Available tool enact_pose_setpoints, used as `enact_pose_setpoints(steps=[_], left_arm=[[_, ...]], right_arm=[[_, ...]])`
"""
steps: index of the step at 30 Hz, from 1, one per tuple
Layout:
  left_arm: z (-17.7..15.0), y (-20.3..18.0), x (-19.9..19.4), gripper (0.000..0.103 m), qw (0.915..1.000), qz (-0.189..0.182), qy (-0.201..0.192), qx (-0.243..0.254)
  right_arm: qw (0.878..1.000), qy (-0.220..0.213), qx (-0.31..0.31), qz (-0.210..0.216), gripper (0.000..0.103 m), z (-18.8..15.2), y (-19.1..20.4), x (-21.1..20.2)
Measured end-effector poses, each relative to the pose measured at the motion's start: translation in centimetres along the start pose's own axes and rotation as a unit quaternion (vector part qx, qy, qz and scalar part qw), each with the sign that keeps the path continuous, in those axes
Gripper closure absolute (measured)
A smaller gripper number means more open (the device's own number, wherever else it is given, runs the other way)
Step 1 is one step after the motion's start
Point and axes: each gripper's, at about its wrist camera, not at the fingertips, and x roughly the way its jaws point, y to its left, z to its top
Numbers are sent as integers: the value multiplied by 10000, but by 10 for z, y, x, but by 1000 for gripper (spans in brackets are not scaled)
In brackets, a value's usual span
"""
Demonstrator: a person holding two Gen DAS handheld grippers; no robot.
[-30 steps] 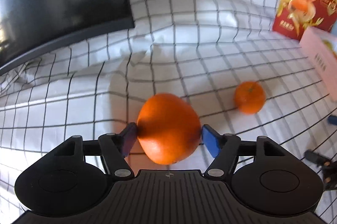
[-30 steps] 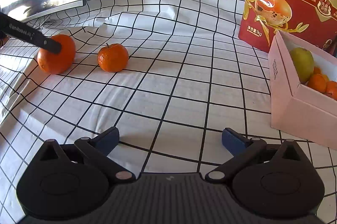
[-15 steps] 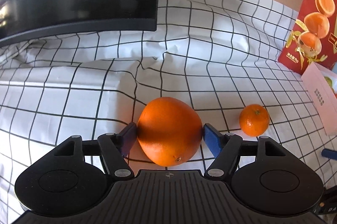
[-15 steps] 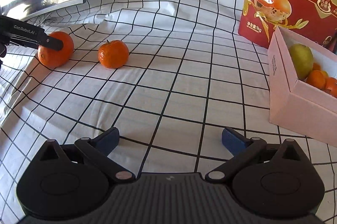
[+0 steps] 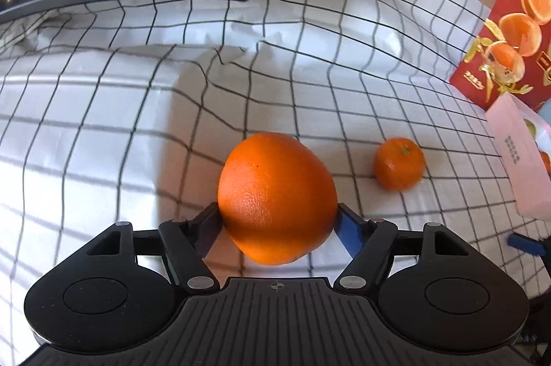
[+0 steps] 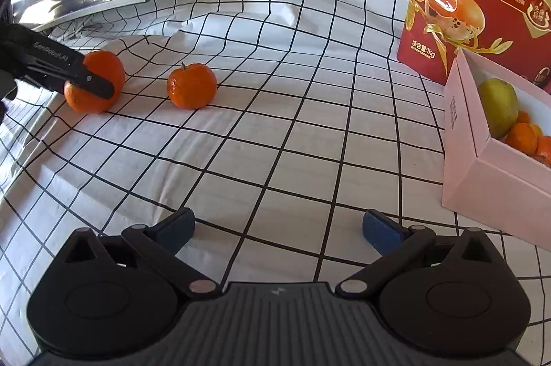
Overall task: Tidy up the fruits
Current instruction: 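Grasp a mandarin with the right tool while the left tool holds the orange, then carry the orange and mandarin toward the pink box with both tools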
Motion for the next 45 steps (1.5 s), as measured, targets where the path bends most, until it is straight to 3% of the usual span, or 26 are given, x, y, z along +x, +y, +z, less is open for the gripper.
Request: enact_pose_setpoints(steps=[5,13,19,22,24,27,33,40,45], left_arm=[[-21,-17,-13,27,9999,-87,69,35],[-44,-25,-29,27,9996,-173,208,43],[-47,-23,-32,27,9996,-191,204,-33],[-48,-22,-32,27,9996,-235,160,-66],[-48,-19,-32,27,9994,-294,129,-86],[-48,-17,-32,27,9993,-354,83,-46],[-44,-31,-31,27,9992,-190,-28,357],[-45,-59,-24,27,9958,-559,80,724],[-53,-89,-22,27,9877,-1096,339,1062]], right_arm=[[9998,124,-92,139,8,19,7,9],[9971,-129,-514,544,15,77,40,36],[9961,202,-419,751,21,112,55,77],[9957,262,-468,753,33,120,63,89],[9949,296,-611,745,51,122,70,93],[9935,365,-826,690,54,121,77,92],[9958,403,-467,676,54,102,44,60],[9990,293,-280,166,54,44,-5,-5],[9989,385,-173,-215,54,5,-24,-32]])
